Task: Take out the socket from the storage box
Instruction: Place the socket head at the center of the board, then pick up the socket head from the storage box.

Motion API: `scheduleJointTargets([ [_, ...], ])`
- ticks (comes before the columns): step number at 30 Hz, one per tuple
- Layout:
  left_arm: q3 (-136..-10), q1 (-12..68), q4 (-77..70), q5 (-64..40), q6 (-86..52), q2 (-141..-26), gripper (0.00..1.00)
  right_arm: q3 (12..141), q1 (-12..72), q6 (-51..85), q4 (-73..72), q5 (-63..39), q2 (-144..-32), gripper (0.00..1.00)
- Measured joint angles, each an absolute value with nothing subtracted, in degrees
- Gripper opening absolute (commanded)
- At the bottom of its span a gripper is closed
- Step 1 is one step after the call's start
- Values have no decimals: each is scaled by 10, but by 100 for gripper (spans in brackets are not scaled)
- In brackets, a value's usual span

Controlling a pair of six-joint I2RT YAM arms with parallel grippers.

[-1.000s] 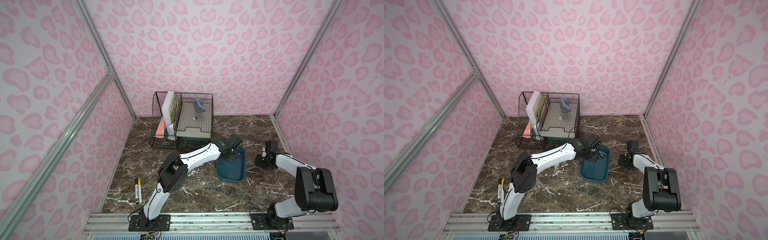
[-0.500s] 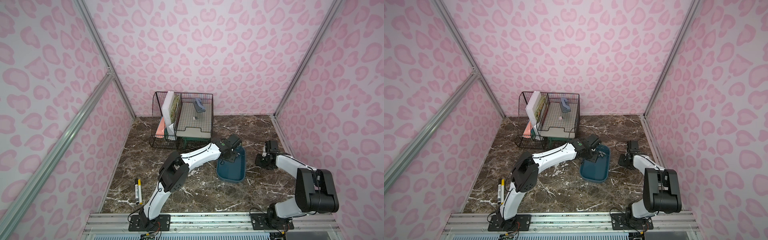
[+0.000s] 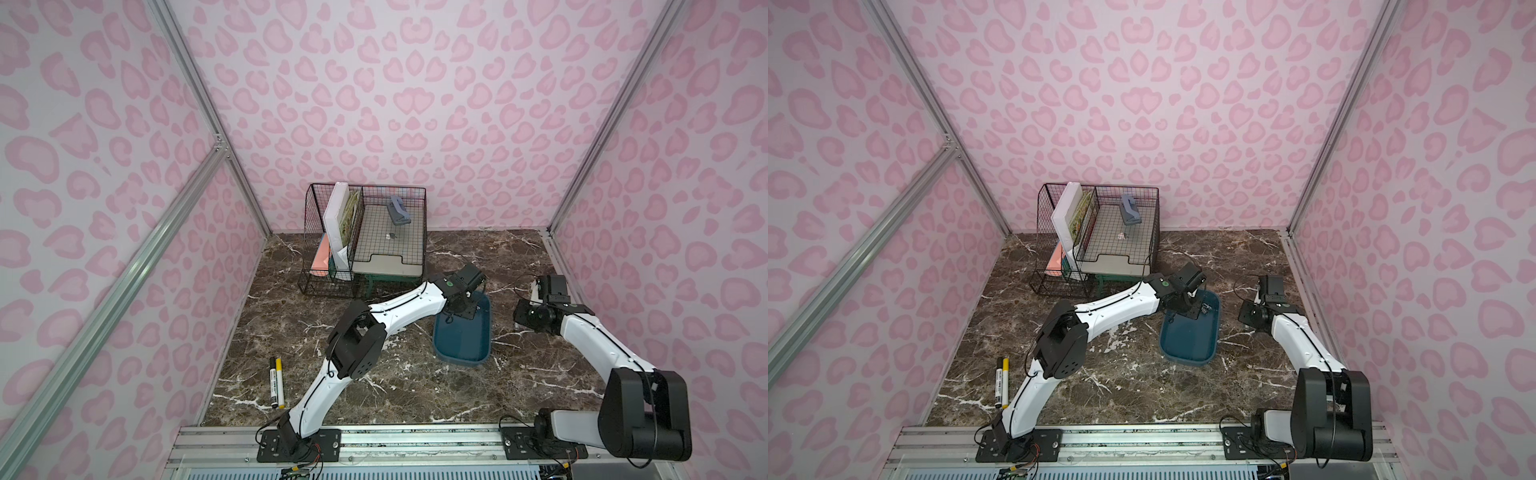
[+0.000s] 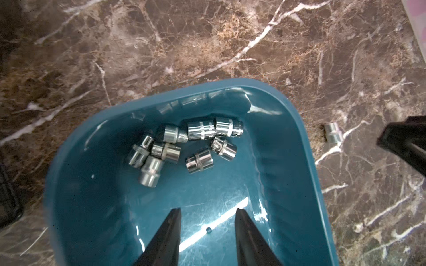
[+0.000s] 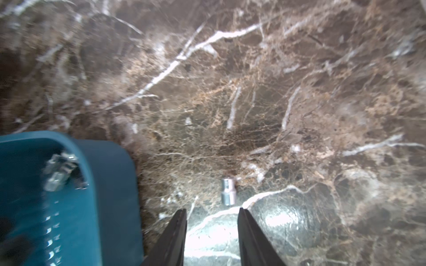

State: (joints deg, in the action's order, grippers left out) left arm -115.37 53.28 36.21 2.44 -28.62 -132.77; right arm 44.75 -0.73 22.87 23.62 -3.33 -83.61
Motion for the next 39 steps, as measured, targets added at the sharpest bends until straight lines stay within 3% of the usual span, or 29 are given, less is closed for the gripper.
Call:
scheduleJointTargets([
  [39,-1259,535,376,67,-358,-1445,41,453,-7,227,271,-43,-785,44],
])
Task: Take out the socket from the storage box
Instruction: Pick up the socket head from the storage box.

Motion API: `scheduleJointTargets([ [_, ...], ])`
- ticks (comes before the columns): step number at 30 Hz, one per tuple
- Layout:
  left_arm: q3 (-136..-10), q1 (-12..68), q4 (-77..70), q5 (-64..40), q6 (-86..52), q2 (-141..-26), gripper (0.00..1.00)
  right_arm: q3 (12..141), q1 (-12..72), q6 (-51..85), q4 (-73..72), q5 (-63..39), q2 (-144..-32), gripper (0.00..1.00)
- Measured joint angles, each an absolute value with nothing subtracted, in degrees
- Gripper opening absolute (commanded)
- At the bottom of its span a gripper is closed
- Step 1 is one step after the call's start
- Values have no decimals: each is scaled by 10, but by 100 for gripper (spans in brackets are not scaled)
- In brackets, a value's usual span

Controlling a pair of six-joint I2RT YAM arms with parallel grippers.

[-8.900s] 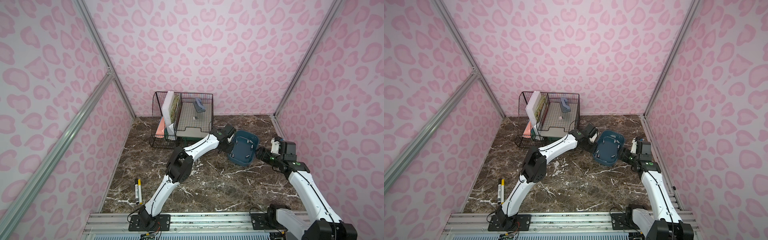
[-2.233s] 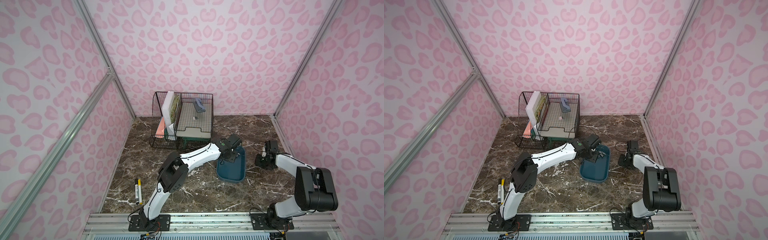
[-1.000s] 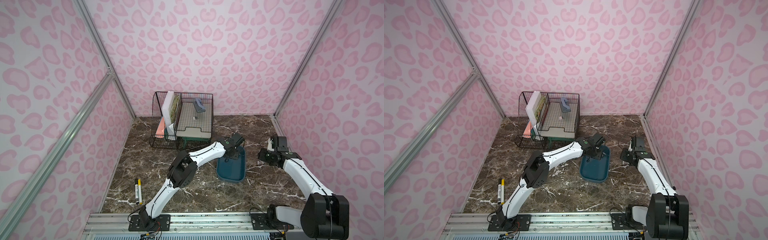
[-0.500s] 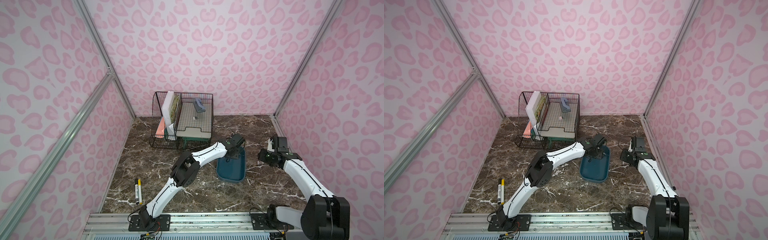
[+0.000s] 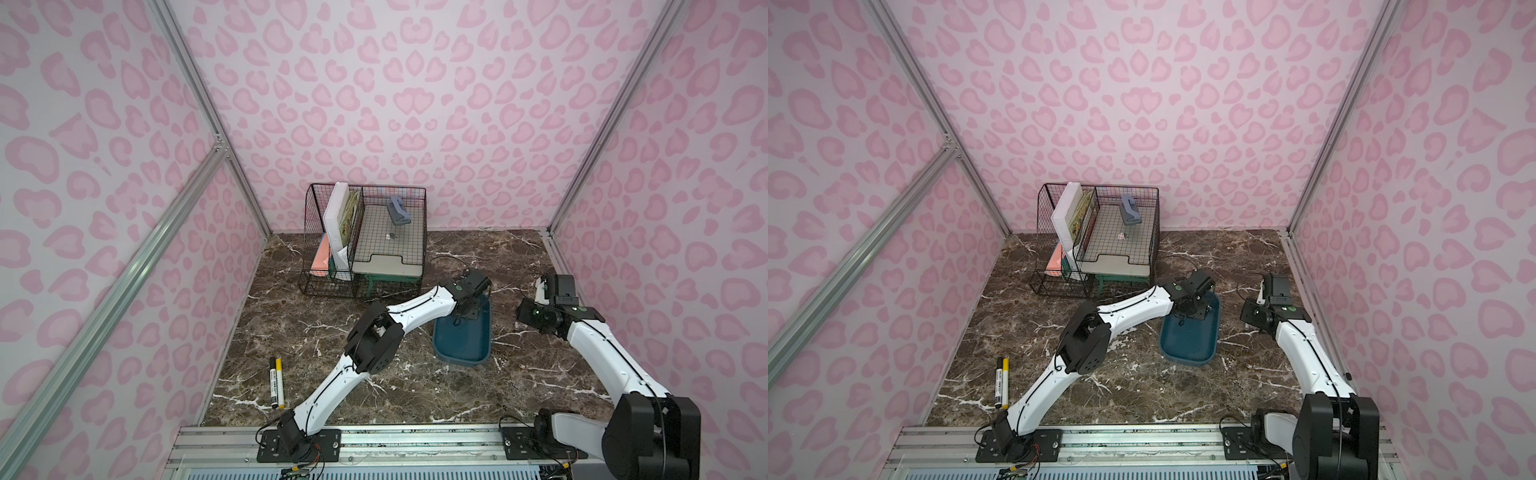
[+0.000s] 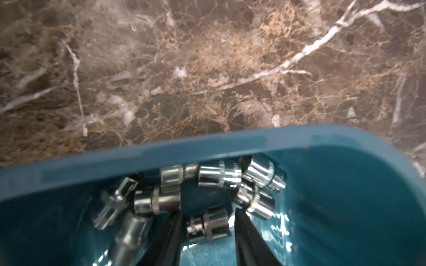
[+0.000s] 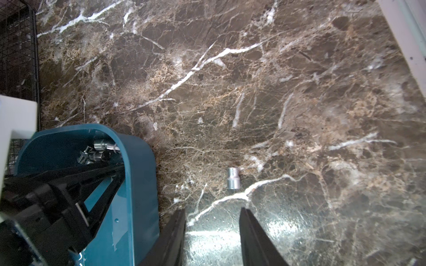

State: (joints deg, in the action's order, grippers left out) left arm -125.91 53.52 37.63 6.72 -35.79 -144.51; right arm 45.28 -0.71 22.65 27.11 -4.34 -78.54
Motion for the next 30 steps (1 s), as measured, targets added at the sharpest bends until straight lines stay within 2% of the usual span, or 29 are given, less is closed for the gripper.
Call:
scheduleJointTargets([
  [13,-1259,548,383,80,-354,-1438,22,450,-7,226,271,-46,-780,44],
  [20,-1202,558,381,80,-347,-1359,21,449,-7,226,271,-51,-770,44],
  [30,-1011,555,372,69,-325,-1160,22,449,-7,221,267,-64,-736,43],
])
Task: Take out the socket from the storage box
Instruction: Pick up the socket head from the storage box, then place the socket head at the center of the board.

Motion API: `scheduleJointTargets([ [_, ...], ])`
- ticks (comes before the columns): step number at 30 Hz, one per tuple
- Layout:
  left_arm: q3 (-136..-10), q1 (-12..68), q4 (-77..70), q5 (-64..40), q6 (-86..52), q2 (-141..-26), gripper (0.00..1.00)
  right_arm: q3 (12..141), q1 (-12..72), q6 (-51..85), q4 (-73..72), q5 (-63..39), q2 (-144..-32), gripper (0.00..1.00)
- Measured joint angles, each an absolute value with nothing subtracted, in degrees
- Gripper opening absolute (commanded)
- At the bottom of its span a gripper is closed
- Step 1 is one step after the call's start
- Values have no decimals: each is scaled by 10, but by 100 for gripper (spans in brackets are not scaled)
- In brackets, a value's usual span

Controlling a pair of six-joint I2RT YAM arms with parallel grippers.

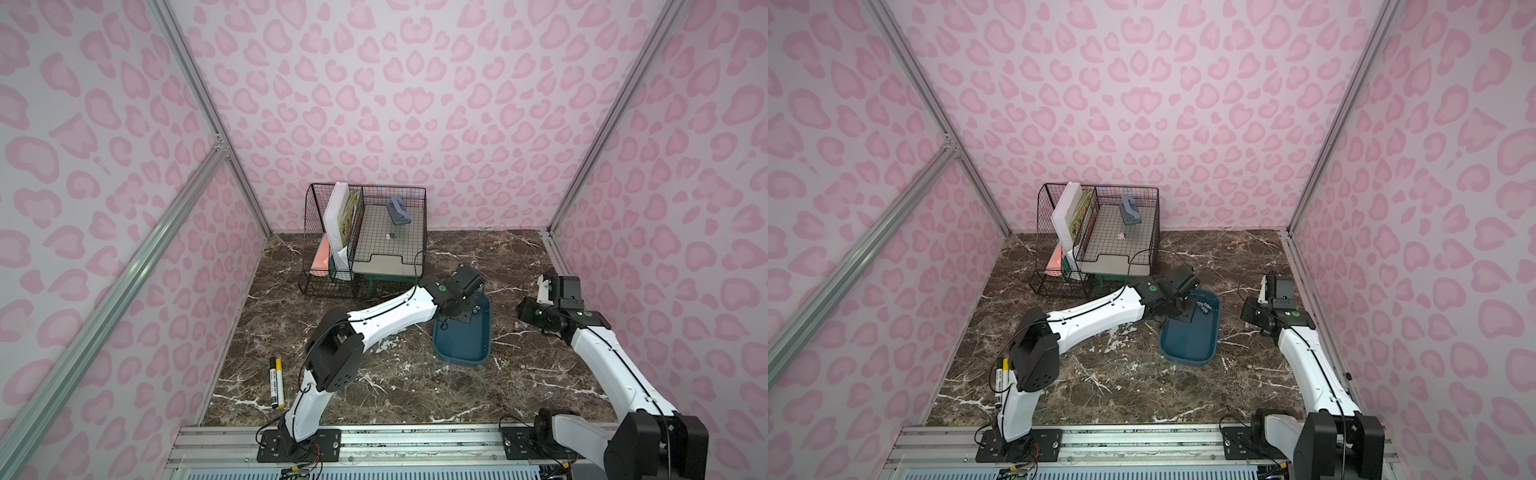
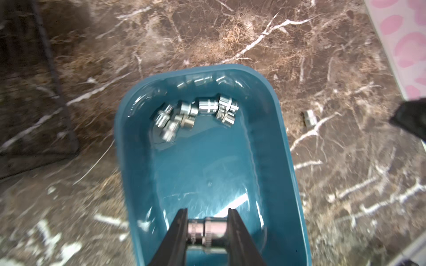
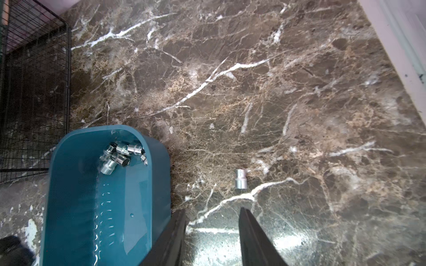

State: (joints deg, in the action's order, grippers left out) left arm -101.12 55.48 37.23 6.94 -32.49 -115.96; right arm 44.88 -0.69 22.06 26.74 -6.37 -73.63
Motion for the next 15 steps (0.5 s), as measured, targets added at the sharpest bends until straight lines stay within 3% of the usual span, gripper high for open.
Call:
scheduleJointTargets([
  [9,-833,530,360,100,-329,-1021,22,449,3,218,267,-71,-729,43],
  [15,-751,511,347,131,-347,-992,22,449,19,219,267,-71,-733,43],
])
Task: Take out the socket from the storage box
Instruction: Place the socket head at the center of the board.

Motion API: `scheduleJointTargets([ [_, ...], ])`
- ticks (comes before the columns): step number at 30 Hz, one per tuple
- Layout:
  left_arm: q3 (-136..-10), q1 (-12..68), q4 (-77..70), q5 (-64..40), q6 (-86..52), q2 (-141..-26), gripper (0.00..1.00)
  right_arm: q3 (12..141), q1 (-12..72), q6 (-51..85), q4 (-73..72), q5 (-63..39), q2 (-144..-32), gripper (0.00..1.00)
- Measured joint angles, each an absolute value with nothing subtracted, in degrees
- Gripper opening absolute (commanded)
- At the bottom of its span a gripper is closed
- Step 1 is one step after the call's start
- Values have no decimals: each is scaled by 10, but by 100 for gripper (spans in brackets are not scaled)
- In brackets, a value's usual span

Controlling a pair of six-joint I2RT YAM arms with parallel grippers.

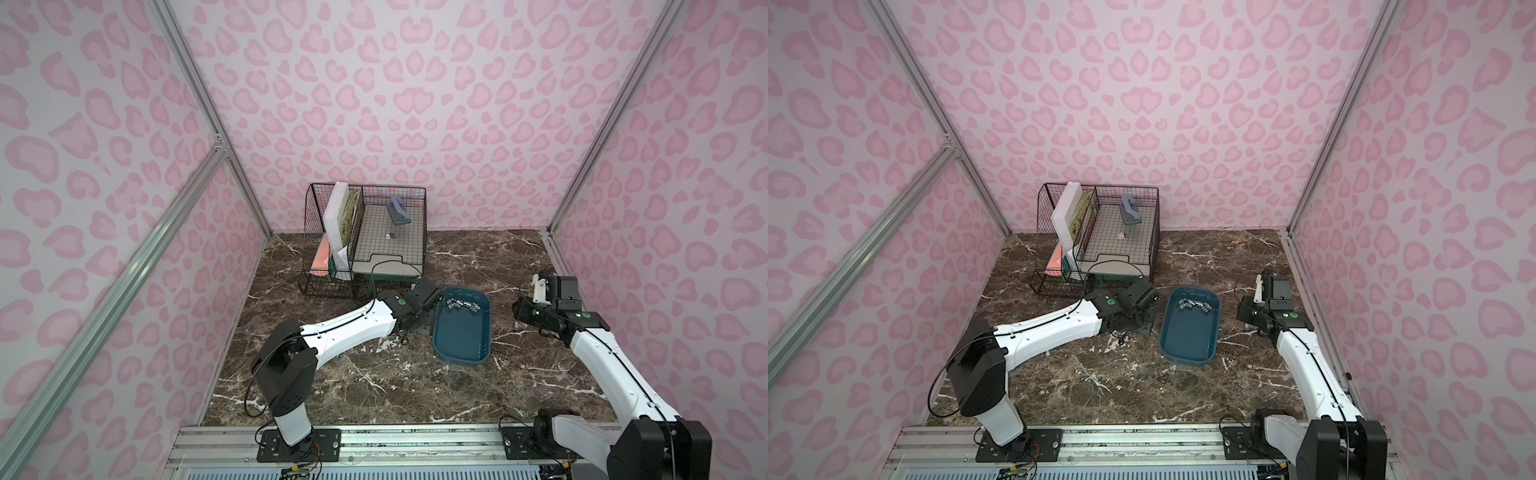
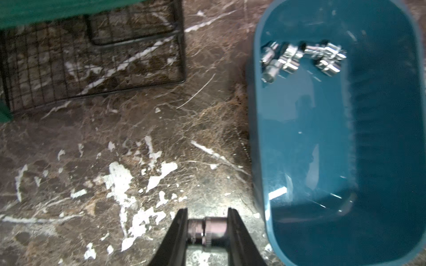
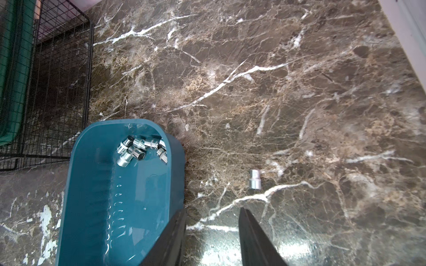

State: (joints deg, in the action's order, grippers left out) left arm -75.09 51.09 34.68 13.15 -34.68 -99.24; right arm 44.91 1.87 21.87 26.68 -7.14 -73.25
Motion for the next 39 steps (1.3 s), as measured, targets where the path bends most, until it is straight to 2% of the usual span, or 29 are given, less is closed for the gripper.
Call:
scheduleJointTargets([
  [16,-702,503,289,169,-389,-1051,21,451,40,225,267,-65,-744,43],
  [39,-634,501,204,144,-446,-1060,35,455,49,225,267,-58,-745,44],
])
